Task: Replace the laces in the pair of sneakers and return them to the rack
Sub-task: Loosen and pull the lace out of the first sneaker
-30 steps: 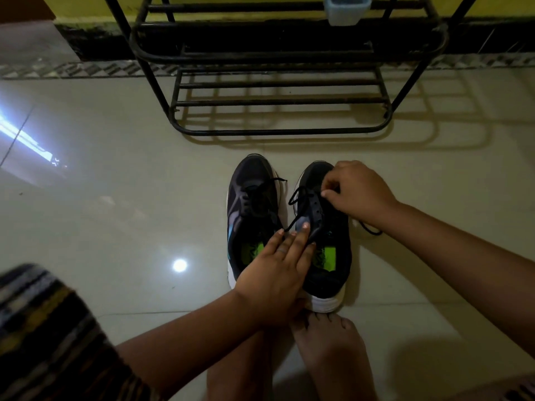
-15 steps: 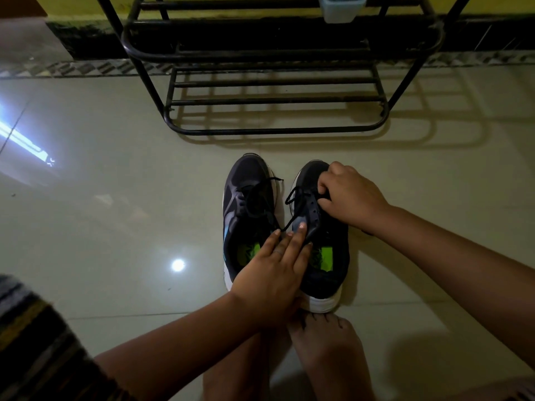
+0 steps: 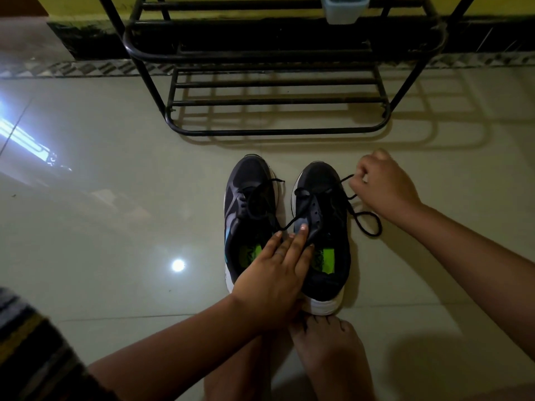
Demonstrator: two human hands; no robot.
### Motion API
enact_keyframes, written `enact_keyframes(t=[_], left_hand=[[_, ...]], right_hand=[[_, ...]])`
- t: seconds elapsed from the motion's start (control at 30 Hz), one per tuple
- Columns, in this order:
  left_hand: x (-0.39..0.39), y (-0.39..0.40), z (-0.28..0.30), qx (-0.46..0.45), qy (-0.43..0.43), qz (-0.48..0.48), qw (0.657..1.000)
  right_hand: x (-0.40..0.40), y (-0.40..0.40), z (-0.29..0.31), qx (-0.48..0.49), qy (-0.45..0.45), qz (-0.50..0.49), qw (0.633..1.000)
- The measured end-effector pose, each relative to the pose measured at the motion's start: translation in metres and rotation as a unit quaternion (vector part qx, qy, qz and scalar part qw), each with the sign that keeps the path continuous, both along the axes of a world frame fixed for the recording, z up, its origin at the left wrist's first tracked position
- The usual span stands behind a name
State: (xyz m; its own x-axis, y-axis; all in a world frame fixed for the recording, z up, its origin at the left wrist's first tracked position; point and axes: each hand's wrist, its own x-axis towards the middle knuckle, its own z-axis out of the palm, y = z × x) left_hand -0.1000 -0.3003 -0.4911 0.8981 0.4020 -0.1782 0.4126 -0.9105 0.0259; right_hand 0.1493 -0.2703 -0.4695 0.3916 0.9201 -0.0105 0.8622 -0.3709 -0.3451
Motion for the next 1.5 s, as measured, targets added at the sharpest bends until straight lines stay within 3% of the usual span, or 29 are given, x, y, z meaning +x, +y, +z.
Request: enact_keyframes(t=[0.23,0.37,0.53,0.67,0.9,1.03,1.17,1.33,1.4,1.5], left_hand=[[-0.001,0.000,0.000,0.005,0.008,0.003,1.000],[-0.001,0.000,-0.001,0.006,0.008,0.002,1.000],[-0.001,0.000,0.003,0.006,0.012,0.003,1.000],[0.000,-0.001,0.005,-0.007,-0.008,0.004,1.000],[0.000,-0.001,0.008,-0.032,0.002,0.014,0.999],[0.000,-0.001,0.009,-0.032,-0.002,0.017,0.999],[-0.001,-0.001,0.008,-0.031,-0.004,0.015,0.999],[0.000,-0.001,0.008,-0.032,-0.013,0.019,0.999],[0.000,-0.001,0.009,-0.034,-0.007,0.016,0.999],[0.000,-0.001,0.008,-0.038,-0.006,0.019,0.999]], right_hand=[[0.039,-0.016,-0.015,-0.029,0.081,-0.174,0.981],[0.035,-0.023,-0.025,-0.034,0.090,-0.183,0.978],[0.008,-0.008,-0.003,0.043,0.059,-0.060,0.996],[-0.029,0.000,-0.003,-0.029,0.010,0.097,0.995],[-0.048,0.003,-0.001,-0.088,-0.127,0.138,0.978],[-0.048,0.005,-0.001,-0.074,-0.116,0.175,0.975],[-0.035,-0.001,-0.001,0.015,0.008,0.112,0.994],[0.000,-0.011,-0.001,0.084,0.109,-0.028,0.990],[0.015,-0.014,-0.001,0.118,0.152,-0.121,0.974],[0.033,-0.012,0.005,0.185,0.265,-0.280,0.904]])
